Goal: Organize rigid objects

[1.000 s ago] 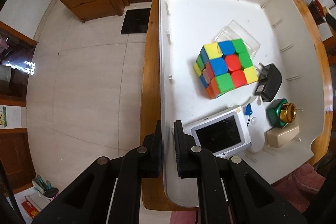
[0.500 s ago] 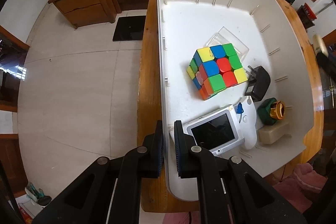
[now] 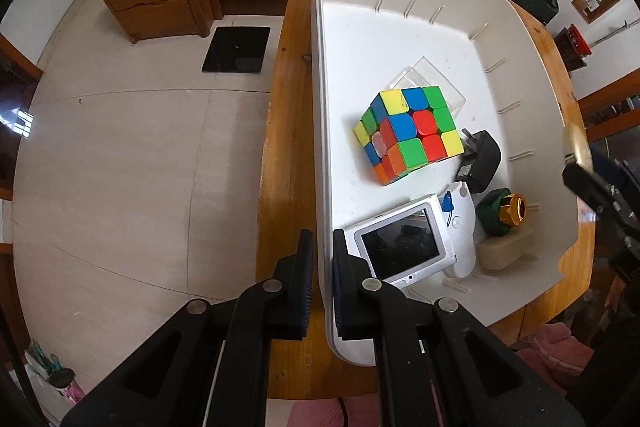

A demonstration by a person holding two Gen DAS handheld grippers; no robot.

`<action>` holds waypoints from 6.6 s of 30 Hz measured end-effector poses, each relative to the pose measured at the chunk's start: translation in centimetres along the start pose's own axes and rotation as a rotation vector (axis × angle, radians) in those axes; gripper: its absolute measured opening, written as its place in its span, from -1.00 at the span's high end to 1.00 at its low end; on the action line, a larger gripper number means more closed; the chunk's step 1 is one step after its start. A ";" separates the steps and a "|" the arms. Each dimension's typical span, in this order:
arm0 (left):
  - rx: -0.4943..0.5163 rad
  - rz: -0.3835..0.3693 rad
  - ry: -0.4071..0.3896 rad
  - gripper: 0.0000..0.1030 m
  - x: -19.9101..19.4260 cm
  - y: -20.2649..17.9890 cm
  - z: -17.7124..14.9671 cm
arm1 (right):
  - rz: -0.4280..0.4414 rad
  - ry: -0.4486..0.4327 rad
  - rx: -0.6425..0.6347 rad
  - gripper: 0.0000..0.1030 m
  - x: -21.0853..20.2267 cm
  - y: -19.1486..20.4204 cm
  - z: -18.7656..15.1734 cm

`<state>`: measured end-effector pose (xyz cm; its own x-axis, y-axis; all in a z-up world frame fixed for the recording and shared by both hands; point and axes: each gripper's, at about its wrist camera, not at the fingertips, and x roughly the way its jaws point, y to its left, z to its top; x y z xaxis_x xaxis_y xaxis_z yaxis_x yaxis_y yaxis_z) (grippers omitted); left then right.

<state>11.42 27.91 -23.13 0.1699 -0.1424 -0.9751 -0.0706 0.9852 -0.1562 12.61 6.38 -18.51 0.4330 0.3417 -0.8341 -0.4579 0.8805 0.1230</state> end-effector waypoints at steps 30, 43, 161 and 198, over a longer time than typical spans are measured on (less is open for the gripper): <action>-0.108 0.062 -0.016 0.93 -0.2 -0.7 0.2 | -0.060 0.003 0.078 -0.29 -0.1 -7.0 0.2; -0.163 0.135 -0.006 0.88 0.0 -1.3 0.4 | -0.102 -0.011 0.157 -0.29 1.2 -12.6 0.2; 0.230 0.127 0.026 0.77 2.1 -2.6 -0.9 | -0.184 -0.109 0.202 0.25 -0.3 -1.5 0.2; -0.029 0.190 -0.237 -0.17 -9.5 -15.6 -8.3 | -0.016 0.055 0.050 -0.57 -13.7 -6.6 -8.6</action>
<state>2.71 13.08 -12.69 0.3750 0.0738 -0.9241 -0.1505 0.9884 0.0179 3.10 -6.94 -12.53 0.3959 0.3096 -0.8645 -0.4113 0.9015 0.1346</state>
